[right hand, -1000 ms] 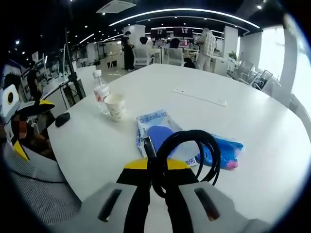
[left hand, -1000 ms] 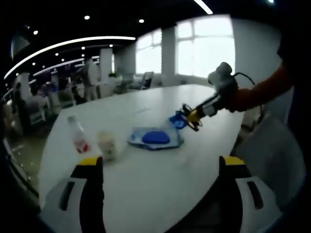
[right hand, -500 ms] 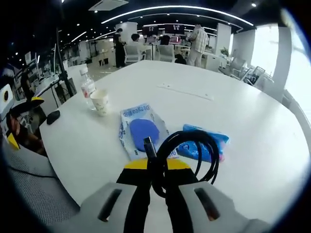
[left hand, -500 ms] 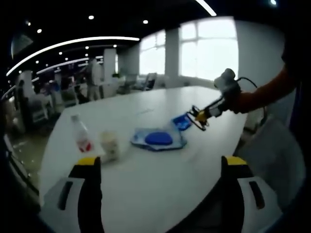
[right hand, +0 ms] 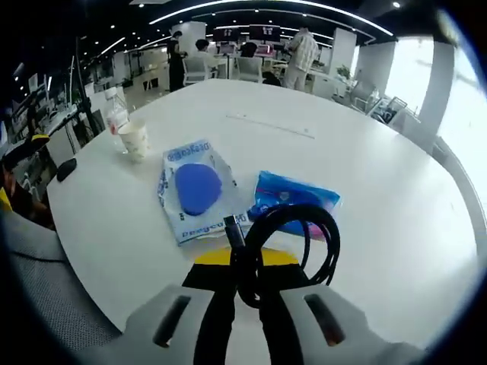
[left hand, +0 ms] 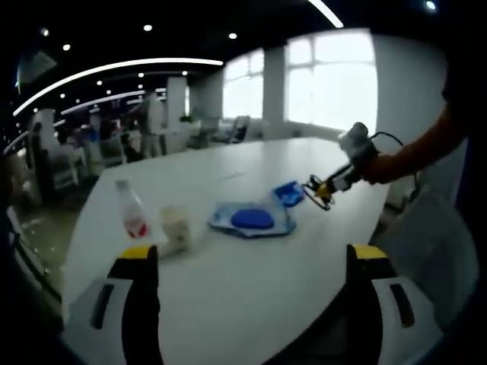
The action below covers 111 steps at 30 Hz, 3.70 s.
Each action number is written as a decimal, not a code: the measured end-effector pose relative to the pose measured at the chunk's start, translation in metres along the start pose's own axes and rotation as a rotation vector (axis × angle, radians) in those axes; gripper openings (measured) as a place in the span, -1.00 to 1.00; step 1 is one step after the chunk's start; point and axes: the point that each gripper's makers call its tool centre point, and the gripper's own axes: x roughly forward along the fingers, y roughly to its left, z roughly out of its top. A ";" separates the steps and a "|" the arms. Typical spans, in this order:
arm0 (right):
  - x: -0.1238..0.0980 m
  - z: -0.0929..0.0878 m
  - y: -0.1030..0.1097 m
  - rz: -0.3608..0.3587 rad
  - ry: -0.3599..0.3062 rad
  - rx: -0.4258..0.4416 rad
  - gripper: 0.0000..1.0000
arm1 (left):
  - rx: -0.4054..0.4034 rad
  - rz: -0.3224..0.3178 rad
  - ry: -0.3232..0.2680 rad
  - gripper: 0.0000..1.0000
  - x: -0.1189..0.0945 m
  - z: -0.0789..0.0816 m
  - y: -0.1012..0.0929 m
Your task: Arrange the tabletop items into an orderly group along one side of the table until the central work area is clear of visible clutter.
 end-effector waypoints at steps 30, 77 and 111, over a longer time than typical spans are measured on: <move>0.025 -0.047 0.012 0.029 0.115 -0.069 -0.81 | -0.004 0.017 0.010 0.94 -0.001 0.000 0.004; 0.038 -0.061 0.039 0.146 0.097 0.163 -0.66 | -0.011 -0.006 0.033 0.87 0.001 -0.004 -0.001; 0.009 -0.005 0.055 0.158 -0.120 0.431 -0.23 | -0.077 -0.012 0.094 0.83 0.057 0.007 0.021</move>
